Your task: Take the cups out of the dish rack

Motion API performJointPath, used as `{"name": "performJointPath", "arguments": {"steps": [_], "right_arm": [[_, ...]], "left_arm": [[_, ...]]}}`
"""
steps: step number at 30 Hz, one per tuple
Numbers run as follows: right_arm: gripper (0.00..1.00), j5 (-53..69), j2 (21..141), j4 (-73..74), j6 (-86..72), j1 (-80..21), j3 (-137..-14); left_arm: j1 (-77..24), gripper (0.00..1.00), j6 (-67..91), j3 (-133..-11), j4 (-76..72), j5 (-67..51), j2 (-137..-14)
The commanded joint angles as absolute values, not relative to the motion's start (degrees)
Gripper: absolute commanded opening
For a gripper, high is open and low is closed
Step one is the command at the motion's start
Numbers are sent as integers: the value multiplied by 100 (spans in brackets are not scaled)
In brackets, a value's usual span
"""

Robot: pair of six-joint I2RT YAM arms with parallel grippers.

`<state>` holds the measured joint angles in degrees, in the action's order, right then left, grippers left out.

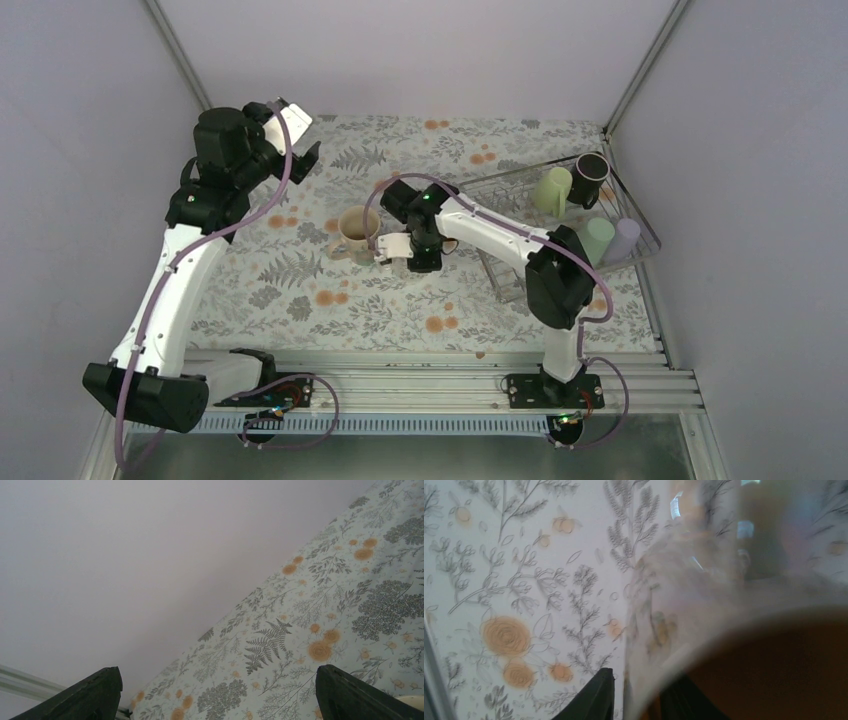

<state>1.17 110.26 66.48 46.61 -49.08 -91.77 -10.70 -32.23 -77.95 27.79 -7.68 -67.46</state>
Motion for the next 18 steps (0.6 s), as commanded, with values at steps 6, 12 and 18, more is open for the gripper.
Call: {"name": "performJointPath", "arguments": {"steps": [6,12,18], "right_arm": [[42,-264,10662,6232,4611,-4930,-9536],[47,-339,10050,6140,4485,-4776,-9434],[52,-152,8986,5998,4323,-4384,-8938]], "left_arm": [[-1048,96,-3057,-7645,2542,-1004,-6584],[-1059,96,-2900,-7869,2744,-1353,-6631],[-1188,96,-2928,-8123,3088,-1642,-6734]]}}
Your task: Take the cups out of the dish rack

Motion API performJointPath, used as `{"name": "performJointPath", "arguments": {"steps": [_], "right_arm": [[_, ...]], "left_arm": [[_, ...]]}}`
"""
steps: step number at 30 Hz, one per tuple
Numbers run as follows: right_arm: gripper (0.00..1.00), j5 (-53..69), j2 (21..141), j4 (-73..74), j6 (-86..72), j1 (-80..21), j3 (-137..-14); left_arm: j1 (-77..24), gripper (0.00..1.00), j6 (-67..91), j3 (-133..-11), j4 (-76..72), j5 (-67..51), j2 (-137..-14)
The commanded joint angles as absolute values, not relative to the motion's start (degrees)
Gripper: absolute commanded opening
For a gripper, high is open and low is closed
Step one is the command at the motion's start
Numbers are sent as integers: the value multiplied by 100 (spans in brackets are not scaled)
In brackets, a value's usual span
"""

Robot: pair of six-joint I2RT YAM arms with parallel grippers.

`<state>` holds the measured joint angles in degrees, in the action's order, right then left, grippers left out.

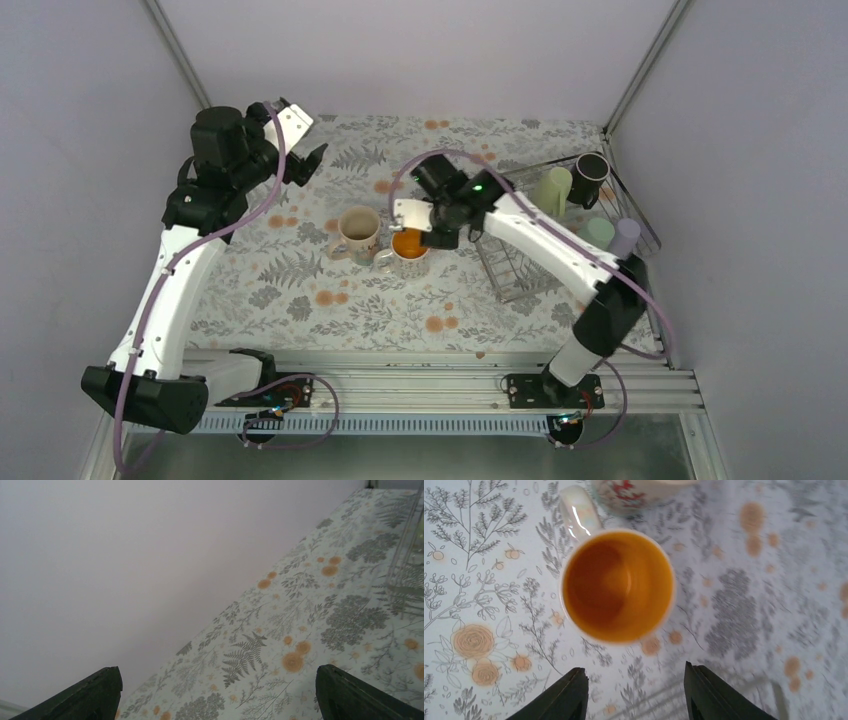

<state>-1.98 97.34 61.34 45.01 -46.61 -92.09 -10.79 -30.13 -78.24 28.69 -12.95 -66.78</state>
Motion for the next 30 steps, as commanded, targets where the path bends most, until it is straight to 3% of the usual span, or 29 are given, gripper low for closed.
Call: {"name": "performJointPath", "arguments": {"steps": [1,6,12,15,20,27,30], "right_arm": [[55,-150,8750,5958,4306,-4282,-8846],[66,-108,8051,5731,4306,-3446,-8688],[67,530,8251,5736,3958,-1620,-9066],[62,698,8751,6037,3636,-921,-9401],[43,880,9351,6236,3196,-318,-9465],[35,802,9798,5750,2667,208,-9451],[37,780,10057,5731,2520,447,-9537]], "left_arm": [[-1319,96,-2941,-8170,3155,-1632,-6763],[-2180,96,-2896,-8369,3305,-1005,-6967],[-2567,96,-2566,-8790,3323,-906,-7470],[-2638,96,-2550,-8941,3419,-932,-7647],[-2723,97,-2549,-9022,3456,-897,-7784],[-2753,97,-2553,-8883,3413,-868,-7818],[-2760,98,-2566,-8736,3345,-879,-7801]]}}
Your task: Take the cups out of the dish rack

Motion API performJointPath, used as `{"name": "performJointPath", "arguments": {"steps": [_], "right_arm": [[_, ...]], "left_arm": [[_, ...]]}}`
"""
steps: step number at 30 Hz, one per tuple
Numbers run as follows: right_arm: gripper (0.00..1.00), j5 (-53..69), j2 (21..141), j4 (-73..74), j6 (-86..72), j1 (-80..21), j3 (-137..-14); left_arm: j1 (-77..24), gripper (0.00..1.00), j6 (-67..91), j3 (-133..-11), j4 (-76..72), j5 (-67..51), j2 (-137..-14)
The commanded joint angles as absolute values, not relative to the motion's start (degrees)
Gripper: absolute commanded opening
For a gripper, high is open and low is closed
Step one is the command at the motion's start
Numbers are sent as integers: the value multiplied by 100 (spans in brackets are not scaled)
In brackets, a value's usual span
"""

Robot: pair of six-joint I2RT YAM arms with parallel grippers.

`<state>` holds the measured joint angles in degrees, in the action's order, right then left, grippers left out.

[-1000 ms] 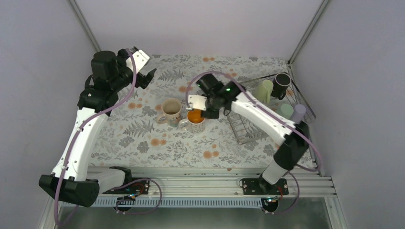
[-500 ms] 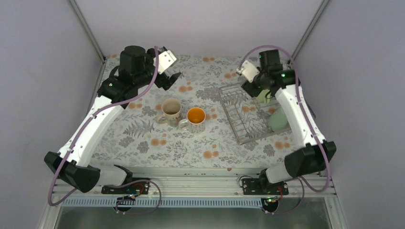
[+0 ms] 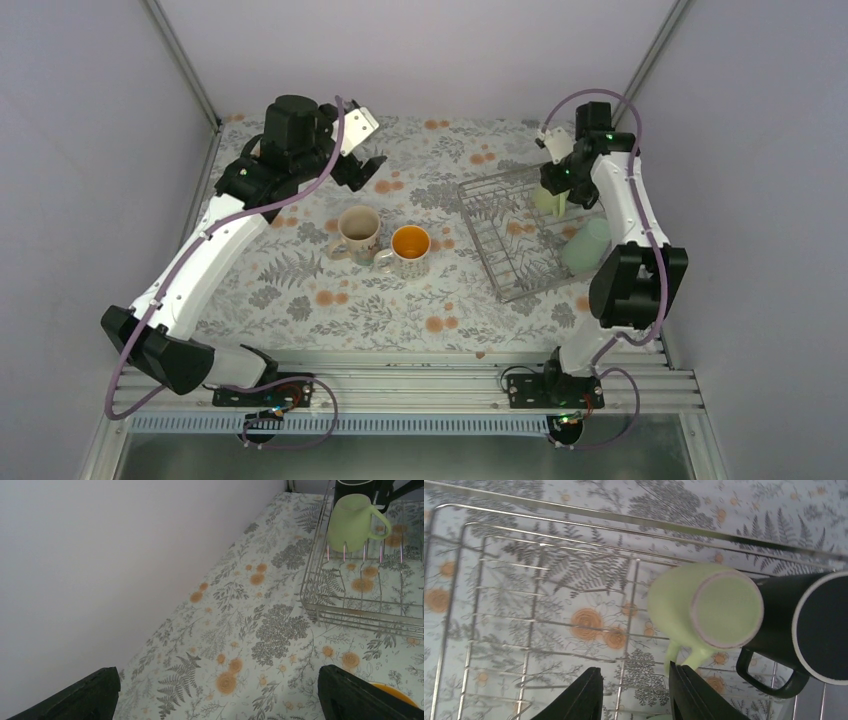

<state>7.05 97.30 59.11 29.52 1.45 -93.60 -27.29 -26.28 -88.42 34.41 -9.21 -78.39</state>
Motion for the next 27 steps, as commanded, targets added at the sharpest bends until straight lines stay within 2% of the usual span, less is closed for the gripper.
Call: {"name": "performJointPath", "arguments": {"steps": [1,10,27], "right_arm": [[38,802,10130,5711,2488,533,-9544],[38,843,10531,5360,2360,969,-9352],[40,798,10853,4893,2357,1044,-8754]], "left_arm": [[-2760,98,-2554,-8670,3305,-879,-7791],[-2760,100,-2482,-8353,2995,-946,-7796],[-2766,100,-2617,-7929,2677,-1041,-7797]]}}
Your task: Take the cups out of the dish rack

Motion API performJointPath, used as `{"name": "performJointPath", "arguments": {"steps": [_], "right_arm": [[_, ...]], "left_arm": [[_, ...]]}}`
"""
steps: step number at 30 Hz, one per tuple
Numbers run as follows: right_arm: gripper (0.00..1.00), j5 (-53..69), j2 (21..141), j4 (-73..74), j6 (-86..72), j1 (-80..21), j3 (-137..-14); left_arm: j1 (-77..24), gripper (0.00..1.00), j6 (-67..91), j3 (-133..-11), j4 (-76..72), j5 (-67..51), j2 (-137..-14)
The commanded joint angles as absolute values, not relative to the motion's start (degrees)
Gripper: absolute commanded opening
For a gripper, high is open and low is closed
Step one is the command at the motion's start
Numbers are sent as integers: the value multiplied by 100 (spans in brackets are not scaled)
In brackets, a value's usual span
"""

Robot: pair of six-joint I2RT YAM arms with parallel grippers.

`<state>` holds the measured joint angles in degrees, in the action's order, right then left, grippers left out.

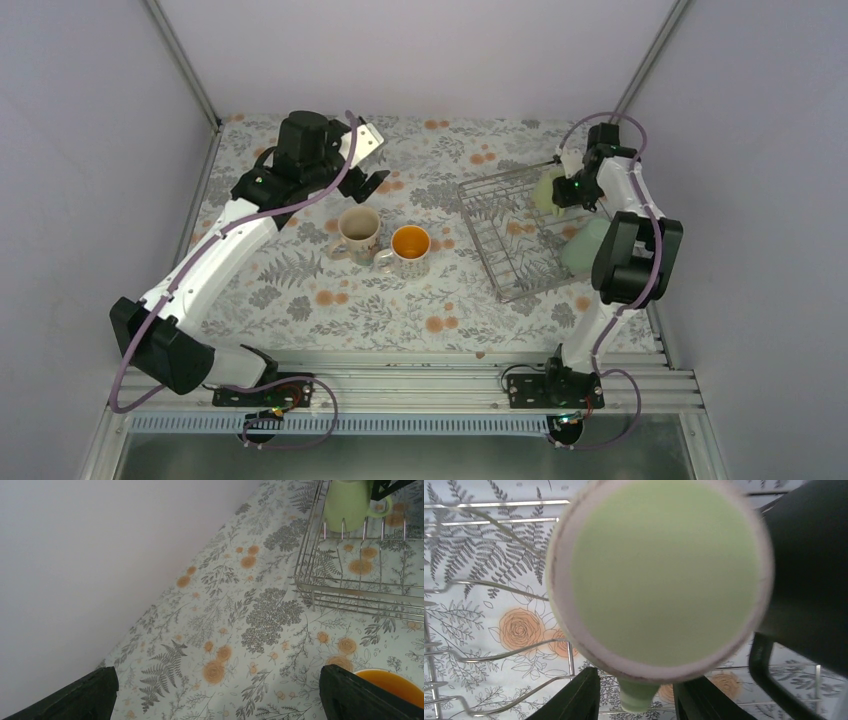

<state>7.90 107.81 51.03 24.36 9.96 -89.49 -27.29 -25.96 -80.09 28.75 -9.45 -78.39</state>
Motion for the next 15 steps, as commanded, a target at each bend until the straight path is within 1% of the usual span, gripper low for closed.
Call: {"name": "performJointPath", "arguments": {"steps": [1,3,5,8,9,15], "right_arm": [[39,824,10864,4880,2356,1046,-8731],[38,854,10892,4850,2351,1044,-8691],[34,848,10870,4755,2343,1045,-8646],[20,835,10860,4677,2325,1042,-8577],[17,824,10865,4653,2321,1044,-8565],[15,781,10891,4519,2312,1042,-8472]], "left_arm": [[-2761,100,-2619,-7928,2675,-1045,-7808],[-2760,100,-2619,-7929,2674,-1040,-7824],[-2760,100,-2619,-7921,2668,-1039,-7818],[-2758,100,-2619,-7893,2646,-1048,-7835],[-2757,100,-2613,-7890,2650,-1051,-7837],[-2761,100,-2534,-7890,2629,-1227,-7865]]}}
